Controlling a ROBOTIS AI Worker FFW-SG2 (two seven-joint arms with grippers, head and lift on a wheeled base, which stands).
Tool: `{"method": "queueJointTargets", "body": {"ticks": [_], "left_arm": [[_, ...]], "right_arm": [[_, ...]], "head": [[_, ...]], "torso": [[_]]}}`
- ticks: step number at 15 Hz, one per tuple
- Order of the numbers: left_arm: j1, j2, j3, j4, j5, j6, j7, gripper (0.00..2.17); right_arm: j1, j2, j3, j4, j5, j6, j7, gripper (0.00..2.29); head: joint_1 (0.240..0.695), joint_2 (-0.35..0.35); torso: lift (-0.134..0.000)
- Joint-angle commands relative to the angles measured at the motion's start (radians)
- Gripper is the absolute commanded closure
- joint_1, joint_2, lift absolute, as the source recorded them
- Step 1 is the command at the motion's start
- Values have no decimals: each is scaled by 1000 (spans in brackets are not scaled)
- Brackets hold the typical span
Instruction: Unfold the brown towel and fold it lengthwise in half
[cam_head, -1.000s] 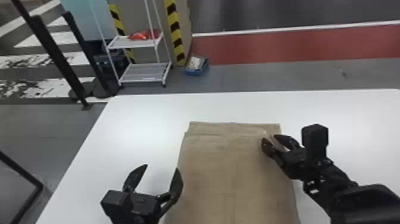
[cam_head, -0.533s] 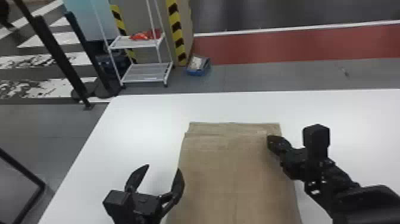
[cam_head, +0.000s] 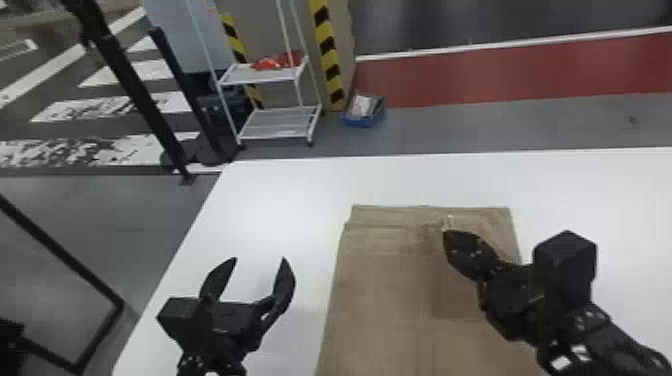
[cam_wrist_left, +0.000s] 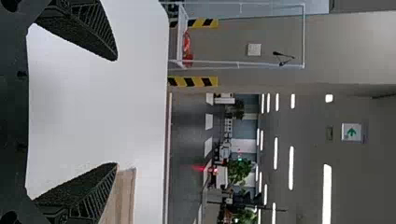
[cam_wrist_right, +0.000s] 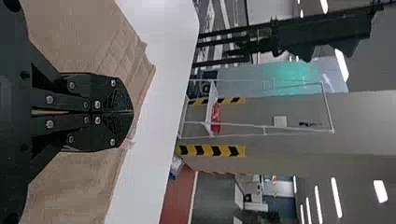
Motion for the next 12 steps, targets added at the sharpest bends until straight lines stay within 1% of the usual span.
{"method": "queueJointTargets", "body": {"ticks": [1,3,4,5,6,7,8,9,10,12], "left_arm": [[-7,-2,79,-25,51,31,-5,66],[-13,-3,119,-25,74,46,-16,66],[-16,-3,123,-25,78,50,-17,66],[-19,-2,125,-24,80,50,-17,66],[-24,-3,123,-24,80,56,-17,66],[-24,-2,122,-22,80,59,-17,66],[-24,-2,119,-22,78,59,-17,66],[-24,-3,116,-22,77,59,-19,66],[-24,-3,109,-24,74,59,-22,66],[-19,-5,99,-27,66,77,-62,66]], "right_arm": [[82,-55,114,-117,68,6,2,1301],[113,-120,233,-171,134,64,2,1298],[116,-150,285,-180,165,98,4,1298],[116,-167,333,-184,198,144,24,1295],[116,-170,358,-183,218,178,28,1247],[122,-172,362,-181,217,187,27,826],[139,-175,358,-189,211,175,27,134],[154,-181,344,-212,202,156,27,-2],[185,-186,311,-241,183,101,27,-2],[248,-184,210,-284,129,-37,16,63]], "head": [[695,350],[695,350],[695,350],[695,350],[695,350],[695,350],[695,350],[695,350],[695,350],[695,350]], "torso": [[-120],[-120],[-120],[-120],[-120],[-120],[-120],[-120],[-120],[-120]]}}
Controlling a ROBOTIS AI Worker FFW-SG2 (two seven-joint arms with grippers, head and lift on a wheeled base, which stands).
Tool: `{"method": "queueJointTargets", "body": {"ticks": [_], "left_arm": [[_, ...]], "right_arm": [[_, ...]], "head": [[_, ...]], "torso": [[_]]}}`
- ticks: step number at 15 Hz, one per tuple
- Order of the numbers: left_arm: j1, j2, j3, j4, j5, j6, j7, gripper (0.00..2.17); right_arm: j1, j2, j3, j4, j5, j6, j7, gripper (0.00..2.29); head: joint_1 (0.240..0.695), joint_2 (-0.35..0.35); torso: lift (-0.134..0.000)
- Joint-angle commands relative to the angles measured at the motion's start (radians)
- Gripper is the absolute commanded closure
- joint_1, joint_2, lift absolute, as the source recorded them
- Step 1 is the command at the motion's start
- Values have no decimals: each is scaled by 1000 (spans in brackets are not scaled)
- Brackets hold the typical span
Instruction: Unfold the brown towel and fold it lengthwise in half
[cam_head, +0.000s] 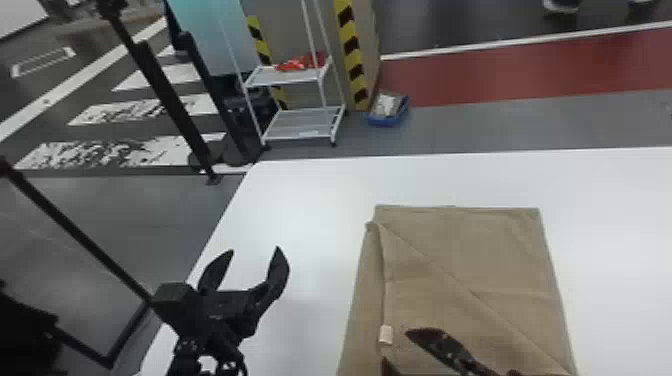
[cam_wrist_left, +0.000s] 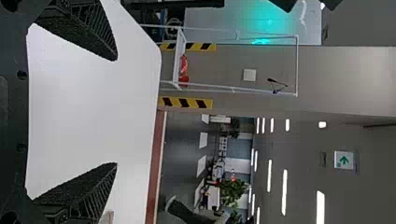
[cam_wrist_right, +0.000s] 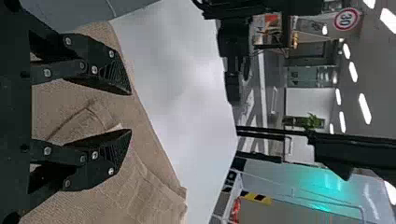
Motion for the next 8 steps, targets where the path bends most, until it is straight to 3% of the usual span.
{"method": "queueJointTargets", "body": {"ticks": [1,2,4,6,7,8], "left_arm": [[7,-1,-7,-6,-12,26,-59,66],[7,0,-7,-6,-29,41,-157,70],[11,-3,6,-11,-75,44,-335,76],[30,-17,32,-37,-115,38,-496,83],[51,-27,45,-66,-134,19,-584,87],[63,-32,56,-89,-159,-11,-676,90]], "right_arm": [[69,0,-120,-45,-58,-141,-13,66],[104,8,-192,-56,-73,-202,-22,66],[170,62,-352,-74,-129,-257,-23,70],[219,125,-525,-91,-208,-288,-20,70],[225,171,-619,-91,-261,-288,-16,70],[230,212,-709,-91,-299,-279,-5,70]], "head": [[695,350],[695,350],[695,350],[695,350],[695,350],[695,306]], "torso": [[-120],[-120],[-120],[-120],[-120],[-120]]}}
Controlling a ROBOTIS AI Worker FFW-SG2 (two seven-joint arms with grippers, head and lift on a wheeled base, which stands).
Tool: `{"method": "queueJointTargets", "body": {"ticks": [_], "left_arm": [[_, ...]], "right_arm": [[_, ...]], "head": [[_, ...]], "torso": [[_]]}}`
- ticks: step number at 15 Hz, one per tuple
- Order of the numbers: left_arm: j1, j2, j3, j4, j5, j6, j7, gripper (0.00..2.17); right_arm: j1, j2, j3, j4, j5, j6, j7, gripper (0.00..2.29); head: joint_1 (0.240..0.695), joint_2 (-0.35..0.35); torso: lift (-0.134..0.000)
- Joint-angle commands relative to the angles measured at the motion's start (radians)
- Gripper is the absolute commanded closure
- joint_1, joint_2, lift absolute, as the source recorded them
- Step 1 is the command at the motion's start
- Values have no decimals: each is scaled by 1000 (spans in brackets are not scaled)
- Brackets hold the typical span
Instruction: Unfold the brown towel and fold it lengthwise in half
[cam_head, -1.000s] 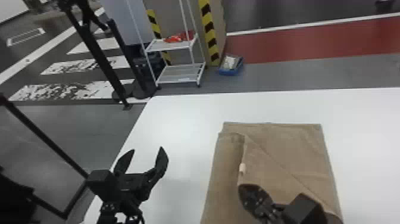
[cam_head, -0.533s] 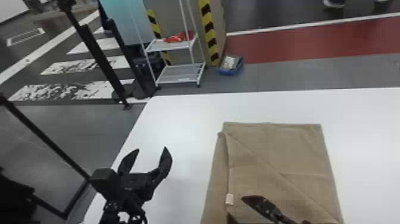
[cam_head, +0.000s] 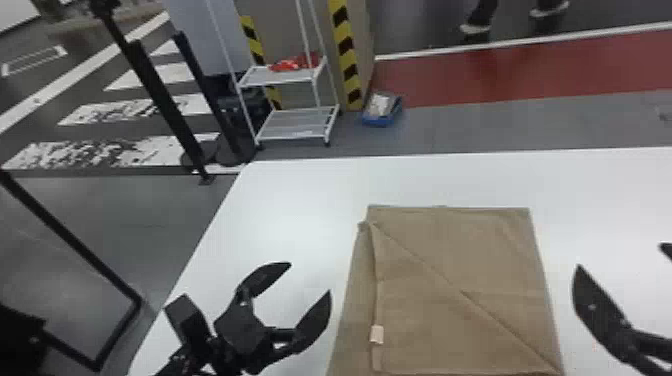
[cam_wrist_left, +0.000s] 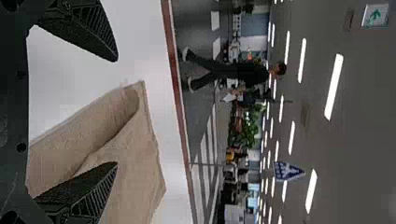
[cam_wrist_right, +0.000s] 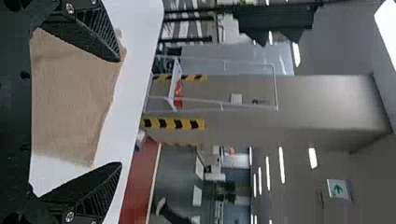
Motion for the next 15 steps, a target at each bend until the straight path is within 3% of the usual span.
{"method": "queueJointTargets", "body": {"ticks": [1,4,6,7,8,11,15], "left_arm": [[23,-15,18,-52,-64,-60,-145,97],[25,-24,-14,-84,-146,-84,-315,147],[25,-23,-63,-104,-251,-78,-372,147],[25,-23,-82,-112,-302,-69,-384,154],[19,-23,-97,-112,-325,-60,-401,157],[-6,-21,-152,-112,-391,-14,-449,211],[-35,-24,-174,-93,-465,47,-437,333]], "right_arm": [[16,84,-202,-2,-90,30,12,70],[5,100,-352,56,-167,67,15,70],[-3,102,-421,86,-210,82,15,70],[-10,102,-441,93,-219,101,15,70],[-15,100,-463,95,-221,119,15,70],[-22,93,-507,109,-262,156,15,70],[-47,87,-502,142,-273,159,16,73]], "head": [[695,189],[695,-1],[695,-114],[695,-207],[695,-251],[695,-338],[695,-350]], "torso": [[-120],[-120],[-120],[-120],[-120],[-120],[-120]]}}
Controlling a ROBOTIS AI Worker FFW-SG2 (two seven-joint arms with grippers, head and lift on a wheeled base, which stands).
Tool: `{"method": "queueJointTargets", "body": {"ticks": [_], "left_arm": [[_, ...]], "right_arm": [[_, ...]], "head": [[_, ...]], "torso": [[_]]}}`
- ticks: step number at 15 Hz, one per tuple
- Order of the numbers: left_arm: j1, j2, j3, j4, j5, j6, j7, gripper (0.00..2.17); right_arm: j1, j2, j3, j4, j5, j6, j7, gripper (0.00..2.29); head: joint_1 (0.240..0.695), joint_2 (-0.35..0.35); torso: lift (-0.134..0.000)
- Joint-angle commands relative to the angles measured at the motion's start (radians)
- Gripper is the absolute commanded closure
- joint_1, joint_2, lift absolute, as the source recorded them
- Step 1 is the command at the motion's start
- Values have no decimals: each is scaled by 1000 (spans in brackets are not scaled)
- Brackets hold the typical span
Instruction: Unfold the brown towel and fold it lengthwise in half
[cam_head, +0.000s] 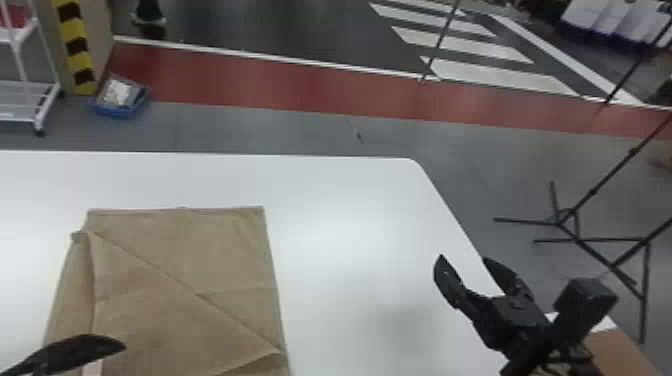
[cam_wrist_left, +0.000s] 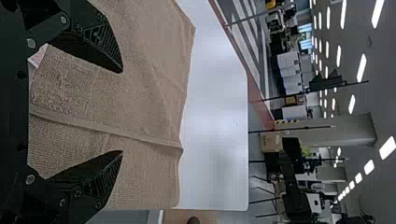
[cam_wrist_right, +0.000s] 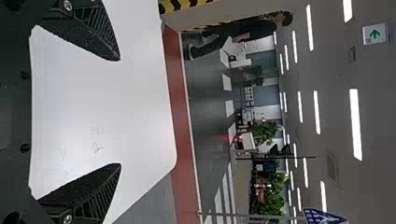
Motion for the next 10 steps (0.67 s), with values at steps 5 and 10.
{"method": "queueJointTargets", "body": {"ticks": [5,10], "left_arm": [[-32,-3,2,54,-79,28,0,448],[-44,-7,9,81,-95,31,9,1065]], "right_arm": [[-27,-1,14,21,-4,2,1,73],[-38,-1,27,29,-6,-1,13,80]], "head": [[695,-350],[695,-350]], "torso": [[-120],[-120]]}}
